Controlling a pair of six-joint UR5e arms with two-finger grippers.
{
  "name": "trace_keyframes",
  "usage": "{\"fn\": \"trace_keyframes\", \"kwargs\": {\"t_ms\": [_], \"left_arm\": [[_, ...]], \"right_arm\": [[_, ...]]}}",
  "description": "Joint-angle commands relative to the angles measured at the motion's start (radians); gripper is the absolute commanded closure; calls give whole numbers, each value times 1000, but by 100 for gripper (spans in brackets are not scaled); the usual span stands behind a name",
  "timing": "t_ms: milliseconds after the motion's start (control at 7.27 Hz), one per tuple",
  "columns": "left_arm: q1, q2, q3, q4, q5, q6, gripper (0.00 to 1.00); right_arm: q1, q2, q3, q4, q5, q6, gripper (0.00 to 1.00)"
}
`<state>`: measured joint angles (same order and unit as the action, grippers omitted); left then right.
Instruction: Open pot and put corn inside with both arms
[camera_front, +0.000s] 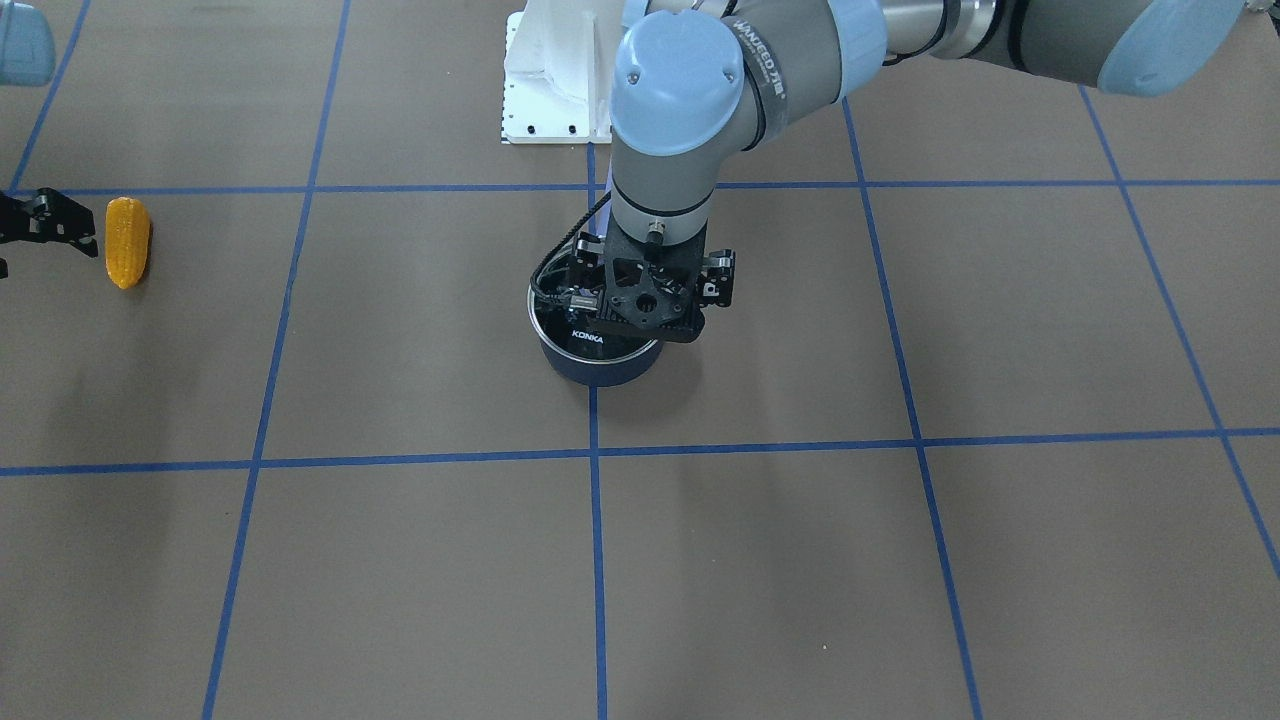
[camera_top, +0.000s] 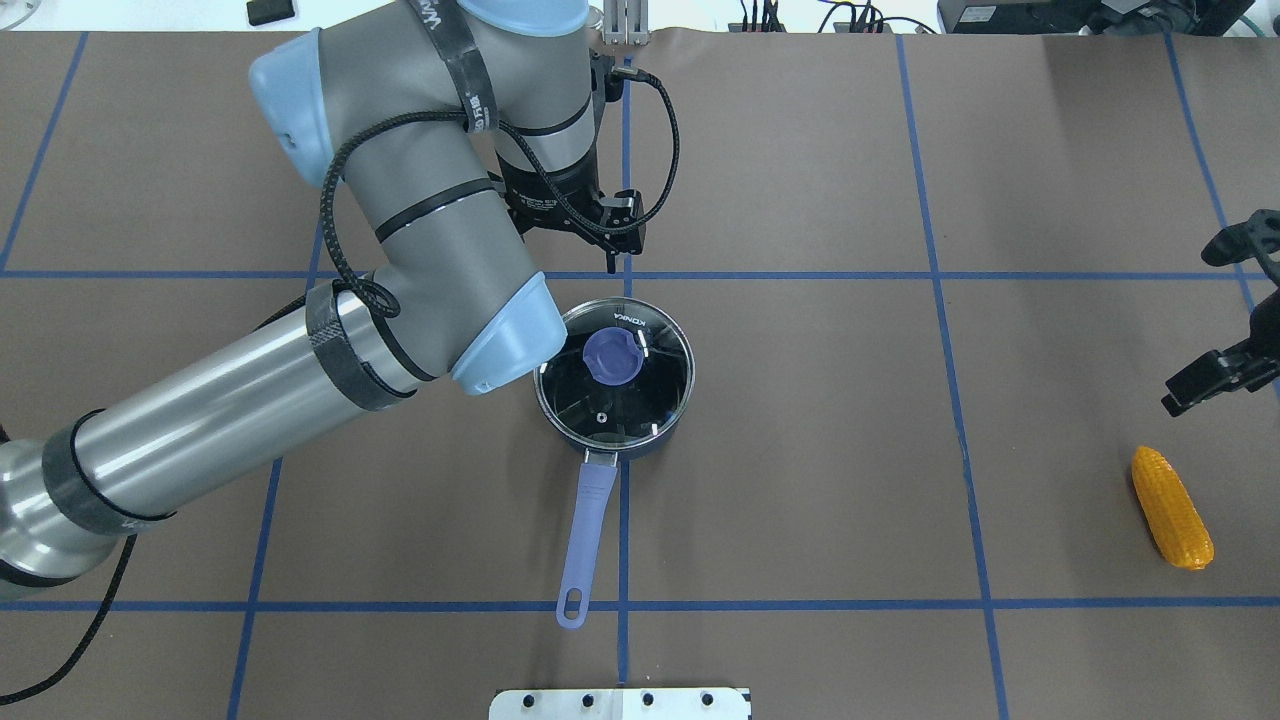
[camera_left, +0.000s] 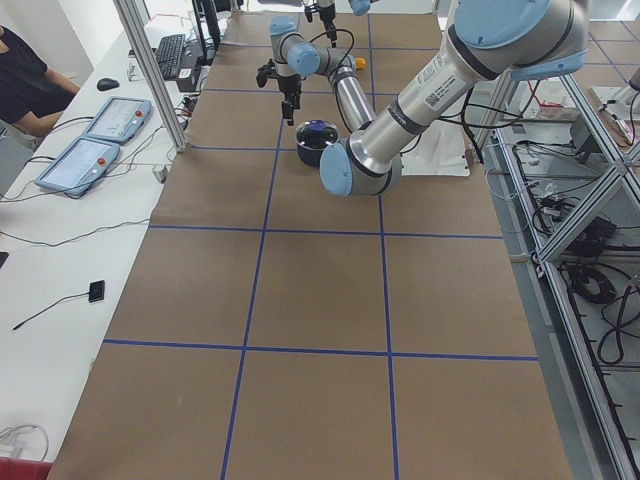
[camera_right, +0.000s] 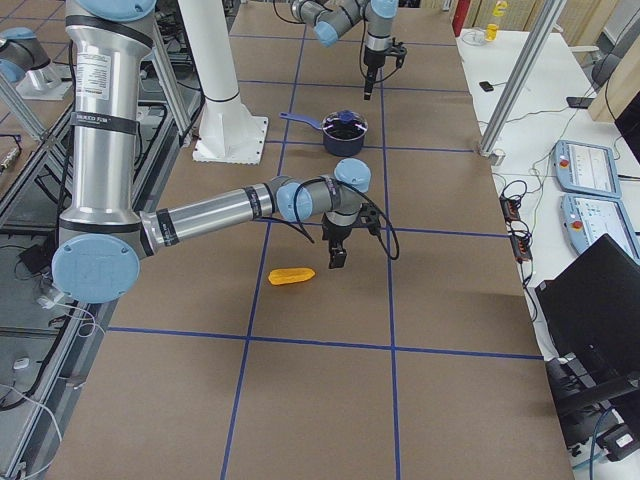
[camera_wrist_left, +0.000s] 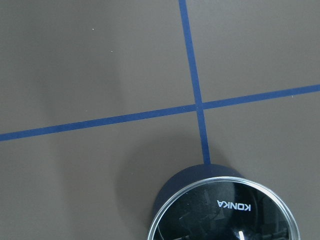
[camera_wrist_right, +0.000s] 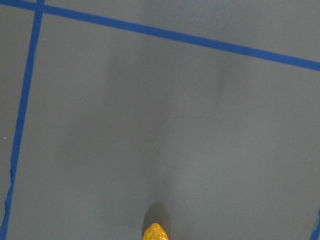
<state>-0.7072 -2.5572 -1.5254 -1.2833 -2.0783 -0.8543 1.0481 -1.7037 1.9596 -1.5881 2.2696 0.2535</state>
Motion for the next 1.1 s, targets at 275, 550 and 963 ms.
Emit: {"fn": "trace_keyframes", "kwargs": {"t_ms": [275, 550, 963], "left_arm": [[38, 0, -2, 1, 9, 15, 2], [38, 0, -2, 1, 9, 15, 2], [38, 3, -4, 1, 9, 15, 2]], "right_arm": [[-163, -56, 24, -3, -110, -3, 1], [-174, -79, 16, 7, -104, -13, 1], [-200, -80, -1, 39, -38, -8, 1]]}}
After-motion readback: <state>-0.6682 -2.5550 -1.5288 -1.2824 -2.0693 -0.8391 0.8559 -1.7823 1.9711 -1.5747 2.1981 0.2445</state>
